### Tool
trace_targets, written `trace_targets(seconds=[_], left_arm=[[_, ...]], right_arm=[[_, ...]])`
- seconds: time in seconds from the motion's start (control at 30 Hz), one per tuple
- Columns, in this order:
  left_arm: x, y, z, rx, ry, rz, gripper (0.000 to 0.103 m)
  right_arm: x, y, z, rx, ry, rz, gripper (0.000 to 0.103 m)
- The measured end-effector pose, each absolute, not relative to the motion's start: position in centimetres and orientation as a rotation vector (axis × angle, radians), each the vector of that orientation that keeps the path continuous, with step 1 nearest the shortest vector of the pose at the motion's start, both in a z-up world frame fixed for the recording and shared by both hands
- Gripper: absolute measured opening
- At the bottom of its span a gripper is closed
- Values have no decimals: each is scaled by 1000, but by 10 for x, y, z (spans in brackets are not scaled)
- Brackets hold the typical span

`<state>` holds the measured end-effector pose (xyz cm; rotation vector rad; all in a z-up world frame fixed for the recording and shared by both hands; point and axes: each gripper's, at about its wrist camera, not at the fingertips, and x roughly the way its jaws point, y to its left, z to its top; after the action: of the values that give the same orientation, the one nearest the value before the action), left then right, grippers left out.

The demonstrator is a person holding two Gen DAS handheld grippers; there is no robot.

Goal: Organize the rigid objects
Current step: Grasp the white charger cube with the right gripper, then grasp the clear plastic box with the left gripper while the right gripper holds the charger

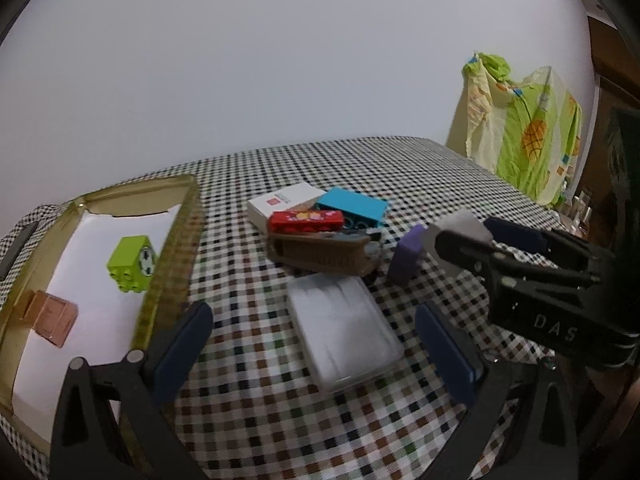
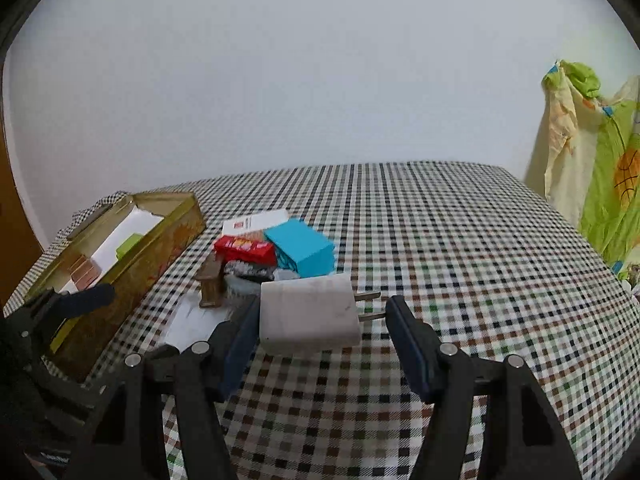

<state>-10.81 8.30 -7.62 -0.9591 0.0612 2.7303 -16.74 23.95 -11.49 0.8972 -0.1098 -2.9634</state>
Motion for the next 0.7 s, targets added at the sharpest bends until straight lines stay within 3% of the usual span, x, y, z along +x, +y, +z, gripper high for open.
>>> trace_targets(seconds=[0.37,0.53,0.7], left_arm=[[-140,94,-90,-1127,36,2660,103],[-147,98,-96,-1191,64,2628,91],[-151,102,-101,-1238,61,2587,69]], right_arm=[[-172,253,-113,826,-242,-2979,66],[-172,251,-113,820,-241,-2987,66],[-168,252,-111,811,-229,-2997,66]])
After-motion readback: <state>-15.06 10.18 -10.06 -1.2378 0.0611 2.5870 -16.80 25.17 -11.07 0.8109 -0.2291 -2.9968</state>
